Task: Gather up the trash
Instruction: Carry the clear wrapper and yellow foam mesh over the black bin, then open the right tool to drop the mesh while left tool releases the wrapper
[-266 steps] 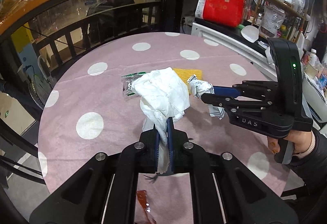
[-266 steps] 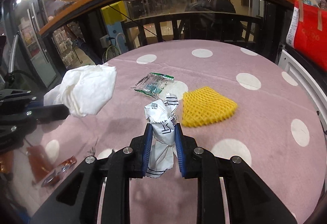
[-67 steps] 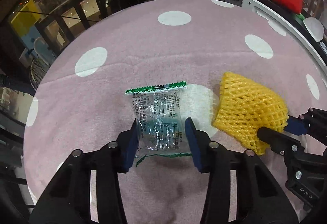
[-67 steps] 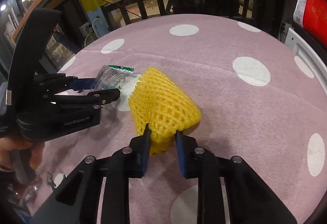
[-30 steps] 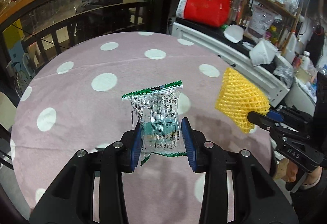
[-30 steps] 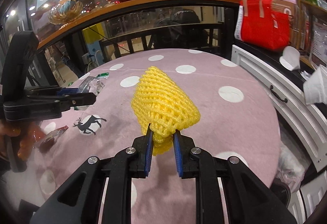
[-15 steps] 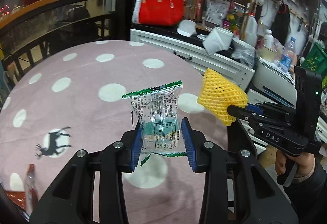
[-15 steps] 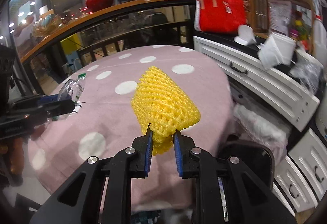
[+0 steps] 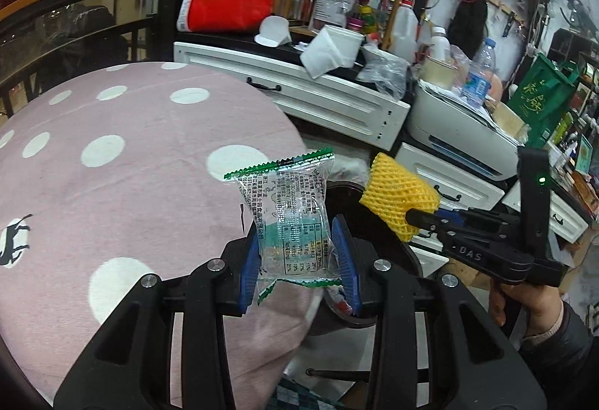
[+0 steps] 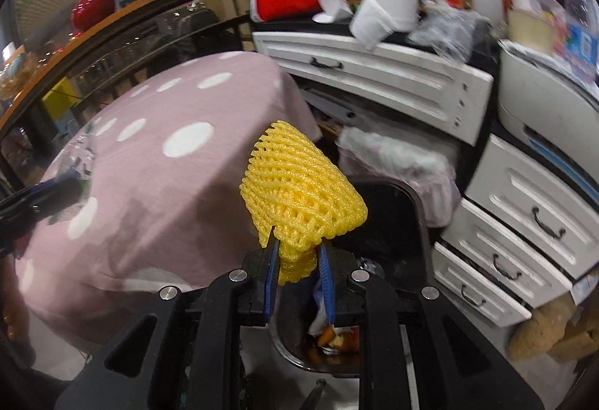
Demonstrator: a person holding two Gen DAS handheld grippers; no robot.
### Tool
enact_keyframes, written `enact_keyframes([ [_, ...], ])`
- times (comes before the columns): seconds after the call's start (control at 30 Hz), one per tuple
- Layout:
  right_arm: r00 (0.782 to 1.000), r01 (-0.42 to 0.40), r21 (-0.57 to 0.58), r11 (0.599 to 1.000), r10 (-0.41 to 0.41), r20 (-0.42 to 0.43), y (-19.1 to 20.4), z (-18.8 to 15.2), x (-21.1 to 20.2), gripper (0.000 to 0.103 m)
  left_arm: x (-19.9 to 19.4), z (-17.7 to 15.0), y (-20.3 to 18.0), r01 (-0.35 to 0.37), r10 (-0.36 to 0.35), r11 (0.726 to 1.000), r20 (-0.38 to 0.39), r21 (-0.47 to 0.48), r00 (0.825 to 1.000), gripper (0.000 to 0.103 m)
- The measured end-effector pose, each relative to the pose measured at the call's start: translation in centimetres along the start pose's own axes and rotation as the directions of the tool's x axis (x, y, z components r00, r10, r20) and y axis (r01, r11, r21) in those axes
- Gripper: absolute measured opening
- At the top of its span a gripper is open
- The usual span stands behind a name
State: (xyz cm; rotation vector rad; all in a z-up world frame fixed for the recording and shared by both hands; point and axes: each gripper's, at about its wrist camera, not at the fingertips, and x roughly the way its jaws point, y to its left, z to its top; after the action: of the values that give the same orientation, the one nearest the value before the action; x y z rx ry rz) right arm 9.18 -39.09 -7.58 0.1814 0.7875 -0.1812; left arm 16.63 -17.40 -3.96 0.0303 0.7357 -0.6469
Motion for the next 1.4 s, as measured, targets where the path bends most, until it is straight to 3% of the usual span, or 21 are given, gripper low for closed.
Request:
enact_keyframes([
  [0.43,0.978,0.086,0.118,0.989,-0.061,-0.201,-4.8,-4.6,7.0,0.026,1.6,-0.1,-1.9,0.028,-0.028,0.999,-0.017,0.023,0.999,0.037],
  [0.6,0.969,0.100,0.137,0.985,-0.065,-0.238,-5.3,-5.6,8.0,0.049,2.2,-0.1,-2.3,0.036,-0.035,0.999,-0.027,0.028,0.999,0.037],
  [0.9,0.978,0.144,0.168,0.975,-0.114,-0.172,-6.6,-4.5,5.5,0.063,3.7,-0.2,-4.7,0.073,-0.070,0.995,-0.049,0.074,0.996,0.037],
  [1.4,0.984,0.180,0.275,0.944,-0.170,-0.062,-10.1,-2.8,1.1,0.072,8.9,-2.0,-9.6,0.135,-0.103,0.972,-0.166,0.192,0.981,0.038],
])
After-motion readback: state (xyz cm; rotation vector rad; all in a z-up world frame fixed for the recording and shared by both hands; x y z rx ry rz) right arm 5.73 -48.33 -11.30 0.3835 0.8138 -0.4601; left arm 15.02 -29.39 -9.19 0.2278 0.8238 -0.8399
